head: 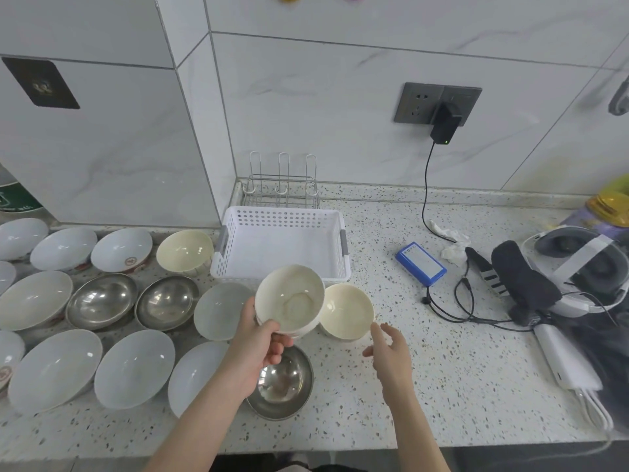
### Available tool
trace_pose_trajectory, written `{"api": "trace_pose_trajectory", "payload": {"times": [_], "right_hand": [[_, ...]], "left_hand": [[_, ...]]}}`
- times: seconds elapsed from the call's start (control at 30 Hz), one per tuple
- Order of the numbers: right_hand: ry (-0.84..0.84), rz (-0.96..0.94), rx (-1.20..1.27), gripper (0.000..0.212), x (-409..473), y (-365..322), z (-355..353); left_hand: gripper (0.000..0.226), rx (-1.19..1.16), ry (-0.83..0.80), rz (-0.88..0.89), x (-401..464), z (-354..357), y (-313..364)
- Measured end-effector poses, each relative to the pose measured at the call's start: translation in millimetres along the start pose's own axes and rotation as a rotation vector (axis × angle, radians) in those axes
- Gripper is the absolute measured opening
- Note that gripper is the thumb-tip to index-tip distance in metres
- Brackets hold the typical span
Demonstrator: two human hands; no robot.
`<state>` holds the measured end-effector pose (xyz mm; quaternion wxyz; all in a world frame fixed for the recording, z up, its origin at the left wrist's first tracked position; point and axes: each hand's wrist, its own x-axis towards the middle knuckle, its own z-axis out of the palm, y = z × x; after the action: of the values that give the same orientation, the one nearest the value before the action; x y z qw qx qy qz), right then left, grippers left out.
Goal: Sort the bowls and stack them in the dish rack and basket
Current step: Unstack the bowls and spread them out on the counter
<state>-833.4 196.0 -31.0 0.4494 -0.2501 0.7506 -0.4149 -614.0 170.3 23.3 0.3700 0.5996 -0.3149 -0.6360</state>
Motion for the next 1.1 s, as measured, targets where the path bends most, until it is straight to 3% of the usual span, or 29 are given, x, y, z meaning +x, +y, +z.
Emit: {"api": "trace_pose_trajectory", "payload": {"times": [0.1,0.3,0.43,0.5,0.67,0.8,1.1], "right_hand": [[-0.036,-0.066,0.040,0.030,-4.2,-7.8,-15.1],[-0.269,-0.094,-0.003,0.040,-10.4,-27.0,-54.6],[-0.435,-0.077,-0.163,0.021,-16.8,-25.0,-67.9],[-0.428,-0.074,-0.225,0.013,-18.4,-17.6,-69.7],[-0.391,-0.070,-0.376,0.027,-20.7,-3.5,-73.7],[-0.395,-0.074,-0.462,0.027,-21.0,3.8,-76.2],[-0.410,-0.054,-0.511,0.027,-20.4,12.1,-74.4]], "left_hand": [[0.057,0.140,-0.105,0.028,-6.8,10.9,-0.9],[0.060,0.371,-0.292,0.030,-20.2,38.8,-21.8],[0.063,0.488,-0.377,0.034,-21.0,48.5,-39.3],[0.063,0.528,-0.397,0.037,-21.3,51.4,-45.7],[0.060,0.684,-0.463,0.040,-21.9,56.4,-52.9],[0.106,0.796,-0.567,0.037,-23.9,58.9,-57.3],[0.110,0.984,-0.457,0.151,-24.6,66.0,-61.3]]}}
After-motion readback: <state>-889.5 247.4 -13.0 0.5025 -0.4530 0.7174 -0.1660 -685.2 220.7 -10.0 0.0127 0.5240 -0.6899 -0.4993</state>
